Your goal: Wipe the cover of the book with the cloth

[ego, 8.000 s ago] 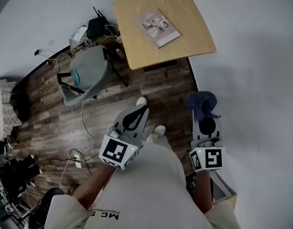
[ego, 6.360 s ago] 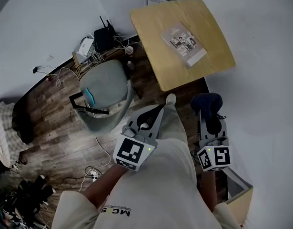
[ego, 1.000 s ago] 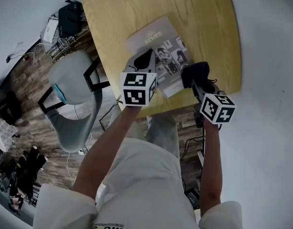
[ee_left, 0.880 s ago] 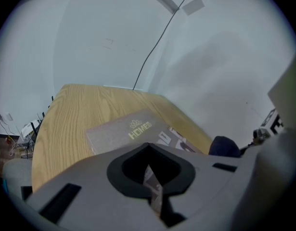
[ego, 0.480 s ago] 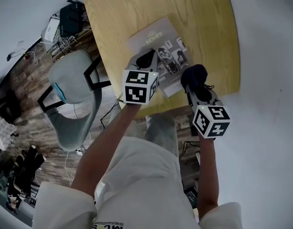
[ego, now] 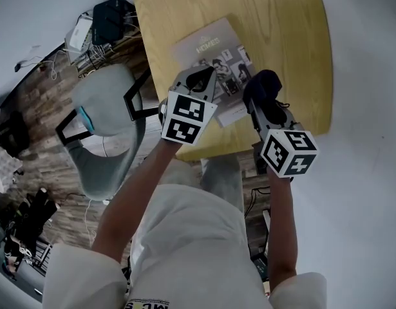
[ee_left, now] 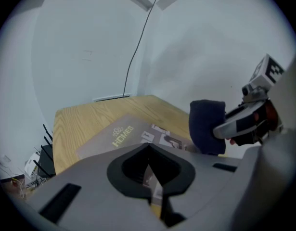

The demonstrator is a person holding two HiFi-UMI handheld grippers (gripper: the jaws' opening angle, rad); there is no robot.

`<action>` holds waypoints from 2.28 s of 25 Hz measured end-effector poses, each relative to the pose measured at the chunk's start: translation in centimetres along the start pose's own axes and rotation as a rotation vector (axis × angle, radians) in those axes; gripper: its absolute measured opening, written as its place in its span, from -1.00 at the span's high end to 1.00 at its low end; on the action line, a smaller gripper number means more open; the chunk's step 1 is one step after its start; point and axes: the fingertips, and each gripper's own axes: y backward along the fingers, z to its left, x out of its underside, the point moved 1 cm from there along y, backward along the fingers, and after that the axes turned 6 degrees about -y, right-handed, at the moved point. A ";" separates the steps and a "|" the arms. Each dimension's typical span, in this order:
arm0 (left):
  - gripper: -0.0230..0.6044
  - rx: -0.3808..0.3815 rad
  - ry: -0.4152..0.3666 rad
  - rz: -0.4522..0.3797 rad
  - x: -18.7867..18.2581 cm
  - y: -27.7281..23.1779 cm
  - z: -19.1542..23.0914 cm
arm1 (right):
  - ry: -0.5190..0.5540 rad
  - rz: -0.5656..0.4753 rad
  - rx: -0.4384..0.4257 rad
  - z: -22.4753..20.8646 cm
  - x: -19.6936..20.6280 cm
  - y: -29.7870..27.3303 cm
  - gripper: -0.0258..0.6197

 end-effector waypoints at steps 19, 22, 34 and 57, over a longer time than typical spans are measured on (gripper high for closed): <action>0.89 0.036 0.050 0.054 2.9 -0.4 2.0 | 0.132 0.016 0.156 2.0 -5.6 5.1 0.59; 0.89 0.035 0.038 0.054 2.8 -0.5 1.7 | 0.115 0.018 0.187 1.1 -5.2 5.9 0.59; 0.89 0.027 0.082 0.031 2.9 0.3 1.1 | 0.111 -0.056 0.133 2.8 -6.5 8.1 0.60; 0.89 -0.111 0.092 0.018 2.3 5.4 11.5 | 0.024 0.005 -0.283 15.8 -9.5 -6.1 0.60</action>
